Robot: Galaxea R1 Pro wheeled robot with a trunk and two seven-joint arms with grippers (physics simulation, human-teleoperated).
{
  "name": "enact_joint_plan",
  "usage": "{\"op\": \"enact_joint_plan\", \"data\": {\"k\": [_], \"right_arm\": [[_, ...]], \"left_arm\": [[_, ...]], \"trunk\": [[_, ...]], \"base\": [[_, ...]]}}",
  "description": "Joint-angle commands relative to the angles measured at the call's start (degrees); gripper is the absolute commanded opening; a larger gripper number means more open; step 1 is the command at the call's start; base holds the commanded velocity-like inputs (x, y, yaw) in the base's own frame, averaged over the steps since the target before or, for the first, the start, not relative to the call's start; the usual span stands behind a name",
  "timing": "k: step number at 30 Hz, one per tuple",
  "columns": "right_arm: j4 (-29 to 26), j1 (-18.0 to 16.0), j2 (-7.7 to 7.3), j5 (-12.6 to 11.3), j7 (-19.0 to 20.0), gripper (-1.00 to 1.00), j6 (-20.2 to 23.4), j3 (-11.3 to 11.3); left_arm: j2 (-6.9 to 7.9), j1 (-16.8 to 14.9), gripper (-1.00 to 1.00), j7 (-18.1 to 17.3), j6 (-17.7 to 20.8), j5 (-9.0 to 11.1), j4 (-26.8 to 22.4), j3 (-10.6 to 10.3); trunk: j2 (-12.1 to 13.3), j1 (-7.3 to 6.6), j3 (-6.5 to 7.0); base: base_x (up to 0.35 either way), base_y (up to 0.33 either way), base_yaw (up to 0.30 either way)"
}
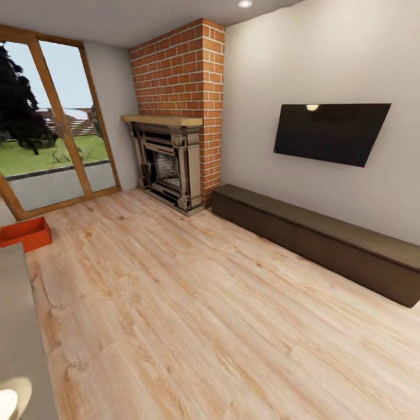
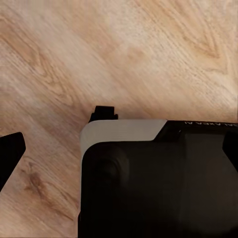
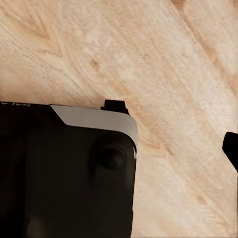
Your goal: Move the two storage containers from the living room to the garage. In the garage, place one container on the floor and stack the other container on top of it (either order is fine).
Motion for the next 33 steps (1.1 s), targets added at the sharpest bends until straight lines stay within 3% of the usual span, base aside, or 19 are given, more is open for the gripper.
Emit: {"op": "enact_joint_plan", "data": {"k": [1,7,26,33], "right_arm": [[0.2,-0.1,0.04,-0.6,0.0,1.00,-0.3,0.5],[0.2,-0.1,0.02,-0.6,0.0,1.00,-0.4,0.4],[0.2,-0.1,0.11,-0.5,0.4,1.00,-0.6,0.5],[0.2,-0.1,0.14,-0.6,0.4,1.00,-0.4,0.4]], "left_arm": [[-0.02,0.0,1.00,0.1,0.1,0.3,0.0,0.0],[-0.02,0.0,1.00,0.1,0.1,0.3,0.0,0.0],[0.01,0.0,1.00,0.1,0.1,0.3,0.0,0.0],[-0.02,0.0,1.00,0.1,0.1,0.3,0.0,0.0]], "trunk": [[0.0,0.04,-0.11],[0.0,0.04,-0.30],[0.0,0.04,-0.32],[0.0,0.04,-0.32]], "base": [[0.322,0.000,0.245],[0.321,0.000,0.176],[0.321,0.000,0.007],[0.321,0.000,0.214]]}}
